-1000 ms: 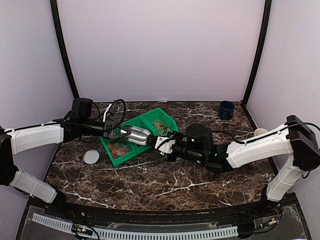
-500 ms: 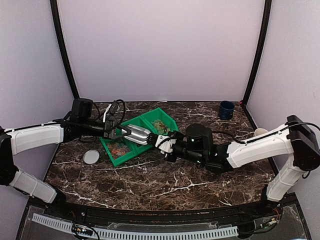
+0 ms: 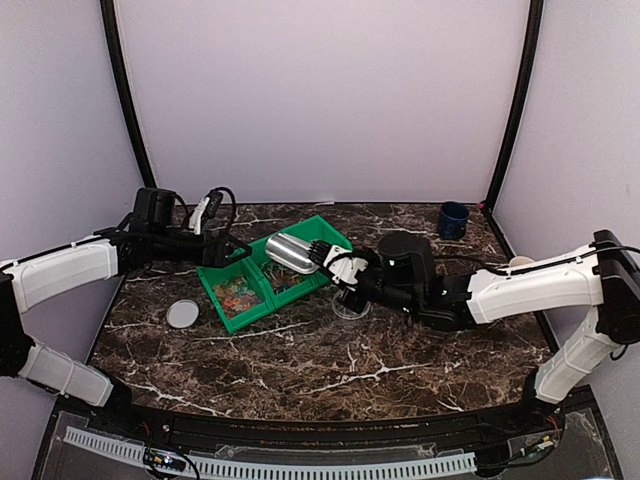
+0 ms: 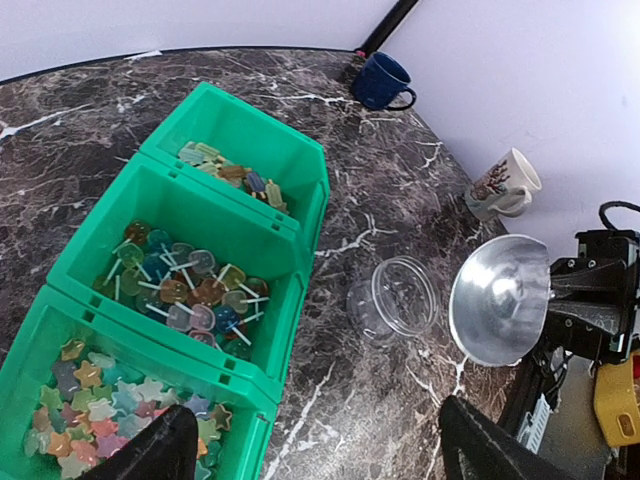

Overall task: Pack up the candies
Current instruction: Pass from the left arm to the right, then adjust the fake candies in the storage box.

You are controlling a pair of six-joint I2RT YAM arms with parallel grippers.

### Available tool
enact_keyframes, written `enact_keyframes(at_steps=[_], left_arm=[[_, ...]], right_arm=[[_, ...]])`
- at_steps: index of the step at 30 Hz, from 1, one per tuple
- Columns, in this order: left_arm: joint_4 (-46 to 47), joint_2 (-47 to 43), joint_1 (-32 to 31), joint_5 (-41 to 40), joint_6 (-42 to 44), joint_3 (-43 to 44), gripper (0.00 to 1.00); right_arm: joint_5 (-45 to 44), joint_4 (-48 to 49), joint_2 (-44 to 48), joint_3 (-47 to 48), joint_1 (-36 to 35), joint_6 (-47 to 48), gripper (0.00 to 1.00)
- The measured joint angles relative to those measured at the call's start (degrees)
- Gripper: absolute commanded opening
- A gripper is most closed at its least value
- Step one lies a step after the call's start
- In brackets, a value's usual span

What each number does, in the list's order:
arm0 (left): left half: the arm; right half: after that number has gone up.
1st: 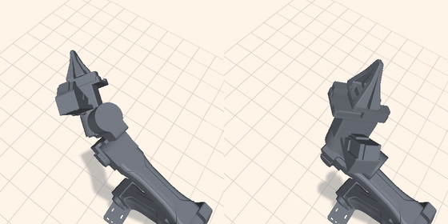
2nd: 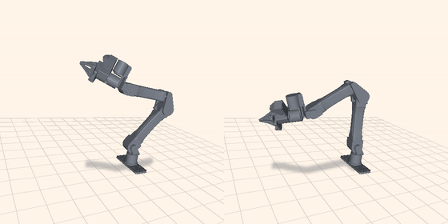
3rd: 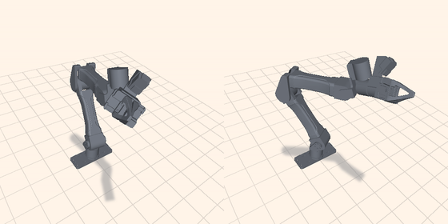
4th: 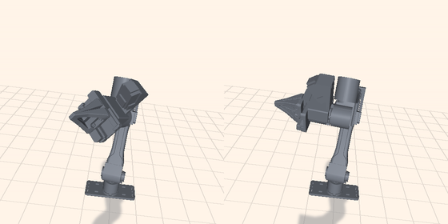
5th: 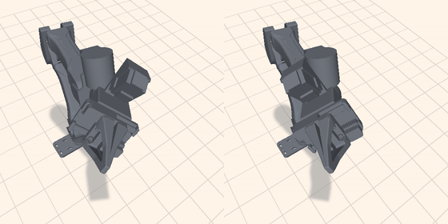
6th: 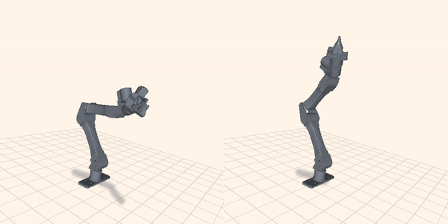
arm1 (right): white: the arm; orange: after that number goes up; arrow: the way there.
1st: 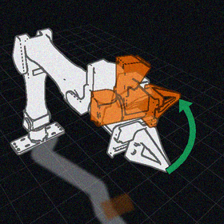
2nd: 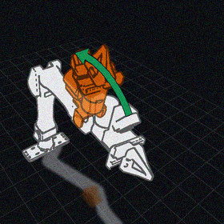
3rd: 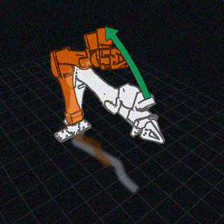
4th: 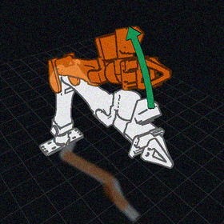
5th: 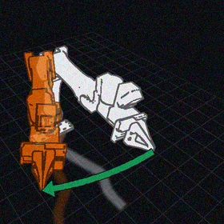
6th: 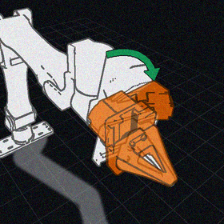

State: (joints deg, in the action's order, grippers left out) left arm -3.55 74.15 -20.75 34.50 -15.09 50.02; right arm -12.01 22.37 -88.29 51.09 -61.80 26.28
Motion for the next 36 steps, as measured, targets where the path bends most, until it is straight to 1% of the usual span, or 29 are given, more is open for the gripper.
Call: enact_keyframes(at_steps=[4,6,13,18,26,30,33,34,36], left_arm=[[-3.39,0.22,0.42,-5.46,3.15,2.34,0.93],[-4.96,0.83,0.52,-8.31,4.83,3.65,0.99],[-10.67,5.57,0.63,-18.97,12.00,8.50,0.99],[-13.55,10.03,0.66,-22.75,16.94,12.44,0.98],[-18.58,21.42,1.27,-24.46,22.67,20.70,0.88],[-20.70,24.57,2.03,-24.72,24.33,22.51,0.83],[-21.90,25.70,2.67,-25.11,25.29,23.12,0.78],[-22.14,25.94,2.95,-25.40,25.59,23.12,0.74],[-22.53,26.47,3.37,-26.16,26.10,23.12,0.69]], right_arm=[[-1.81,-0.83,1.60,-0.39,1.09,-1.42,0.00],[-2.64,-1.16,2.51,-0.94,1.49,-1.81,0.00],[-3.56,-2.56,5.64,-3.17,2.32,-3.54,0.00],[-3.74,-3.26,8.96,-4.35,2.34,-4.81,0.00],[-3.87,-3.17,12.70,-5.68,2.34,-6.29,0.00],[-3.87,-3.15,12.98,-6.45,2.36,-6.75,0.00],[-3.89,-3.10,13.03,-7.19,2.34,-6.93,0.00],[-3.89,-3.13,13.03,-7.41,2.36,-6.93,0.00],[-3.87,-3.15,13.03,-7.65,2.34,-6.95,0.00]])
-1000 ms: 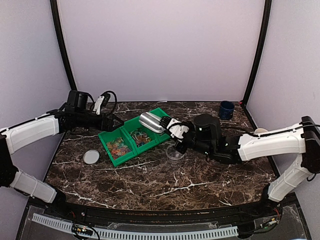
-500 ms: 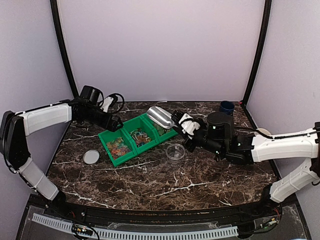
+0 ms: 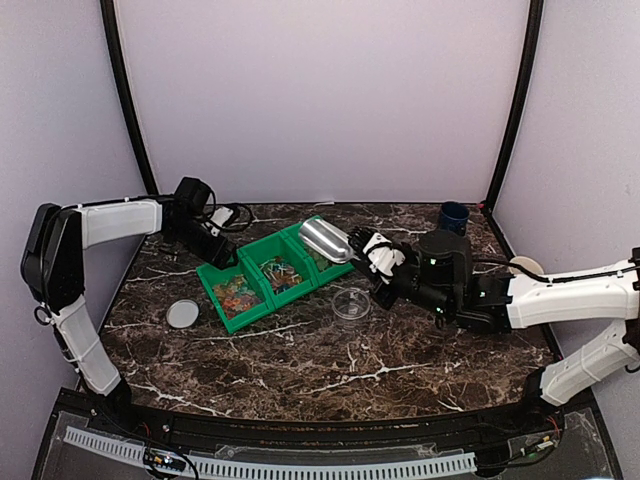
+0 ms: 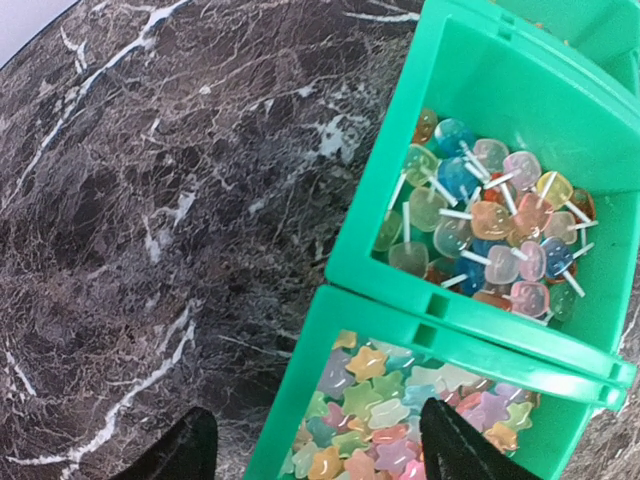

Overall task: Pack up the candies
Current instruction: Adjust the fake candies in the storage box.

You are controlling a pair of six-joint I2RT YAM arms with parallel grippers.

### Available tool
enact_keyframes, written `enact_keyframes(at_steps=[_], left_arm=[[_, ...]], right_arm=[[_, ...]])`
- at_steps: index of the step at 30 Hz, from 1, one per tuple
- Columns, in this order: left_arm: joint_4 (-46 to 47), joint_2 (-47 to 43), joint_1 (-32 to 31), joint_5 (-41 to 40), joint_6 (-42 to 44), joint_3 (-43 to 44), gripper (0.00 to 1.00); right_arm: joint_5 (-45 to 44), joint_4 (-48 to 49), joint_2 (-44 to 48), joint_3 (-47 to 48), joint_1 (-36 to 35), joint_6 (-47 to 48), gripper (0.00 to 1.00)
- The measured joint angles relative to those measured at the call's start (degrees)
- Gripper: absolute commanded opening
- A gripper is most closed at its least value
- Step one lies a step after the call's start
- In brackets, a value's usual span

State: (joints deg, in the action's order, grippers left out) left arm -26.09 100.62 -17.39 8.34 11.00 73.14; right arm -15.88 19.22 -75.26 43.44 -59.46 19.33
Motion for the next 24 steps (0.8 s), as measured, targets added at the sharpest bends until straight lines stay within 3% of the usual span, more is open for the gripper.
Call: enact_keyframes(at_steps=[4,9,13,24], left_arm=[[-0.61,2.10,0.52,-2.03,1.27,0.13,0.61],[-1.44,6.25,0.57,-3.54,2.21,1.92,0.38],[-2.10,8.04,0.68,-4.52,2.60,2.93,0.28],[-4.11,8.22,0.52,-3.65,2.45,3.45,0.29]], right_arm=[[-0.02,0.04,0.00,-0.28,0.00,-0.07,0.00],[-0.02,0.04,0.00,-0.28,0.00,-0.13,0.00],[-0.04,0.04,-0.02,-0.28,0.02,-0.13,0.00],[-0.02,0.04,-0.04,-0.28,0.02,-0.17,0.00]])
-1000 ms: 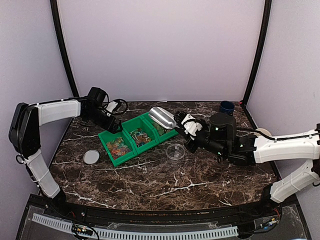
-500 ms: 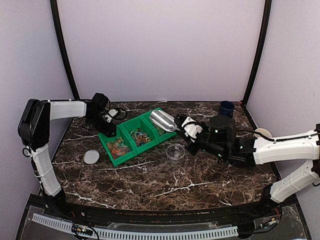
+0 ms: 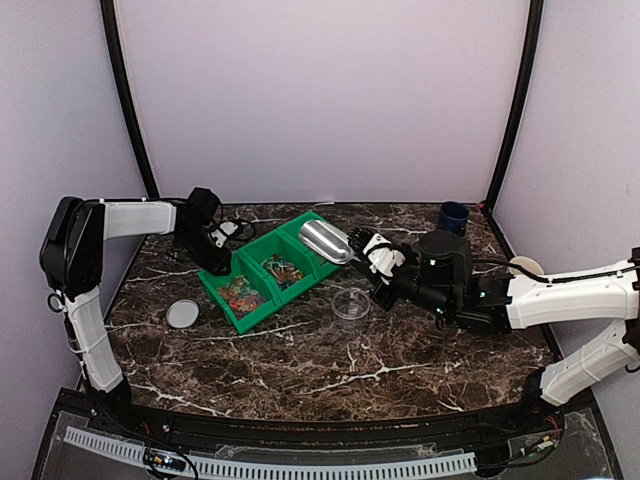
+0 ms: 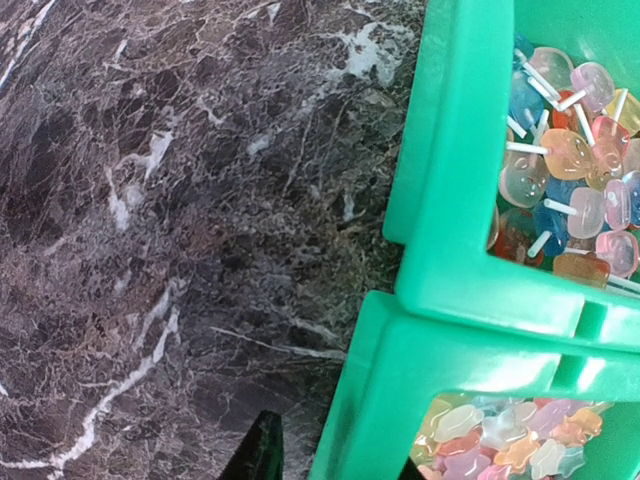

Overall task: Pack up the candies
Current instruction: Adjust the fake candies in the storage box.

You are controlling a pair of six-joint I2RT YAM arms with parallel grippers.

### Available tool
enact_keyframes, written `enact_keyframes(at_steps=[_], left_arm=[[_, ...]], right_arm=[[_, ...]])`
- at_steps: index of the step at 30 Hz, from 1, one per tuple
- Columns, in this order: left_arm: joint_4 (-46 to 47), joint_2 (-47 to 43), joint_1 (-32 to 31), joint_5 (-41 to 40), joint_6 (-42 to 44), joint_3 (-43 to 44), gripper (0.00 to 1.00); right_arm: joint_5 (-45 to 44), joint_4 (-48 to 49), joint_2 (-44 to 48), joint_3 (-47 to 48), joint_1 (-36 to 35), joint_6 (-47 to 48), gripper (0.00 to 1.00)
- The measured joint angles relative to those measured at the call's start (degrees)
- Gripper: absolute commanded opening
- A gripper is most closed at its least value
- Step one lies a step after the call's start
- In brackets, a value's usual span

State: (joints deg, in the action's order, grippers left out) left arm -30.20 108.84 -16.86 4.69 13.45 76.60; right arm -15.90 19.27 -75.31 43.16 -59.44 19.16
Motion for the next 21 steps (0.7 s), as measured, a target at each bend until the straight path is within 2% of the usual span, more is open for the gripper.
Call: enact_keyframes(at_steps=[3,5,12,15,21], left_arm=[[-0.72,0.04,-0.07,0.24,-0.83,0.00,0.31],[-1.36,0.11,-0.17,0.00,-1.27,0.00,0.35],[-3.30,1.25,-0.44,-1.64,-2.16,0.00,0.38],[-4.00,1.49,-0.46,-2.16,-2.14,0.00,0.37],[-4.20,1.73,-0.46,-2.64,-2.01,0.00,0.30]], right_arm=[[0.02,0.00,0.00,0.00,-0.02,0.00,0.00],[0.02,0.00,0.00,0.00,0.00,0.00,0.00],[0.42,0.00,-0.02,0.00,0.00,-0.07,0.00],[0.61,0.00,-0.02,0.00,0.00,-0.22,0.00],[0.98,0.00,-0.02,0.00,0.00,-0.28,0.00]])
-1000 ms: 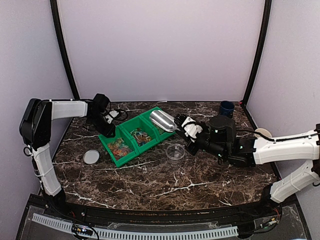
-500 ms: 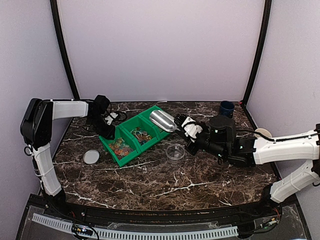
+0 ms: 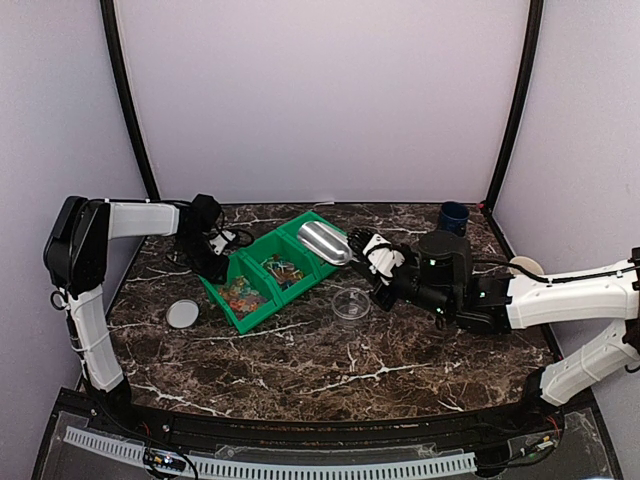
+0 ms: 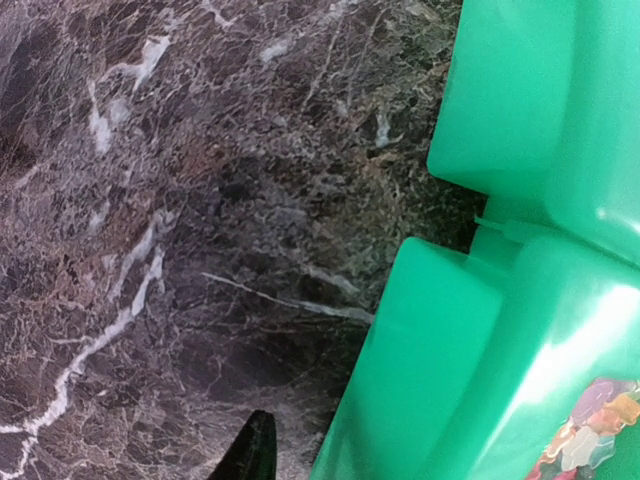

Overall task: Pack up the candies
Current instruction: Adjust the fake candies in the storage box.

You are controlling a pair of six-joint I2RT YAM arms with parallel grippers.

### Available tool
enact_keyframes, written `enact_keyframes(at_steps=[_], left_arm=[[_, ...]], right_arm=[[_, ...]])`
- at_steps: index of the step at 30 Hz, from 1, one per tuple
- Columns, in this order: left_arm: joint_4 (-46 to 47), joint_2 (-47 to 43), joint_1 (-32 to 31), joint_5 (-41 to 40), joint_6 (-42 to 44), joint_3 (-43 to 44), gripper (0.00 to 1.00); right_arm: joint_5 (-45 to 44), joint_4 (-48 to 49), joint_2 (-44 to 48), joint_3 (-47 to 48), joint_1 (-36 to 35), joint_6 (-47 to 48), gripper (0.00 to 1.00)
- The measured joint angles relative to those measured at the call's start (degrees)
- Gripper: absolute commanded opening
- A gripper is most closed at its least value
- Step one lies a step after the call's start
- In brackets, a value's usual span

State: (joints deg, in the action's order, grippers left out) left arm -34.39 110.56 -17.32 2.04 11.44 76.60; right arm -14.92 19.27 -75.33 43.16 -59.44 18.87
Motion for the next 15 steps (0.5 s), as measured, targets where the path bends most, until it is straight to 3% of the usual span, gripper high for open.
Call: enact_keyframes(at_steps=[15], left_arm=[[-0.70,0.33,-2.58,0.17,-0.02,0.00,0.30]], right_arm=[[0.39,0.00,-0.09,0.00,0.00,-0.17,0.00]])
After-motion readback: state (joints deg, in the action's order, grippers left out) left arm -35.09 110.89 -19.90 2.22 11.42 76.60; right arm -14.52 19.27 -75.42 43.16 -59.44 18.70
